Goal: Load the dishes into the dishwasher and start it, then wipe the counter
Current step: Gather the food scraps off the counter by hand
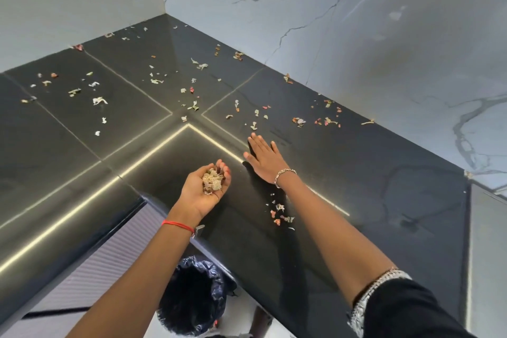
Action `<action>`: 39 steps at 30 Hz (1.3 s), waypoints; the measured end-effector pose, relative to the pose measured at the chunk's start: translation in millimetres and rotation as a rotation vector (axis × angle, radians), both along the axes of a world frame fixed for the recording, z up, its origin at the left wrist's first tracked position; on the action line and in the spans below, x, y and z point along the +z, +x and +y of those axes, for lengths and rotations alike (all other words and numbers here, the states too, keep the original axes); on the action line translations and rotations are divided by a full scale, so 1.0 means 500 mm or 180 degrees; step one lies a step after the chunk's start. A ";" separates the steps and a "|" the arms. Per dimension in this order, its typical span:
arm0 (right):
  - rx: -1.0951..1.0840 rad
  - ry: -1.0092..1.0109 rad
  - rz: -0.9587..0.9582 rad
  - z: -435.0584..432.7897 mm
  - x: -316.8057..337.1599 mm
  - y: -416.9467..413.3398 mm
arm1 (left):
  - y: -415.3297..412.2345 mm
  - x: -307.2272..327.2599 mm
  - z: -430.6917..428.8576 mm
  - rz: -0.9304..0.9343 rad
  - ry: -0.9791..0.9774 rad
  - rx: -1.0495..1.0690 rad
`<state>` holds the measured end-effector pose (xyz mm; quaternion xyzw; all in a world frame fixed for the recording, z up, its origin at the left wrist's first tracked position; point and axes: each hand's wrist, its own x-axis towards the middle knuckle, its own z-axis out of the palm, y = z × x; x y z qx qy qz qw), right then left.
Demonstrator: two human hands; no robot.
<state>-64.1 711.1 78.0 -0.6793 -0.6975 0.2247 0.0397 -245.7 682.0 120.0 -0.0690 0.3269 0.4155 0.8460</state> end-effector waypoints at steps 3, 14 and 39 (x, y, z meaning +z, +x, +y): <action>0.0433 0.0079 -0.0098 -0.044 -0.009 -0.009 | -0.015 -0.006 -0.008 -0.0014 -0.0025 -0.0043; -0.0936 0.0194 0.2247 -0.292 0.060 0.038 | -0.043 -0.021 -0.044 -0.0077 -0.0028 -0.0455; -0.1354 0.0908 0.1590 -0.262 0.013 -0.123 | -0.137 -0.078 -0.124 -0.0315 0.0088 -0.0902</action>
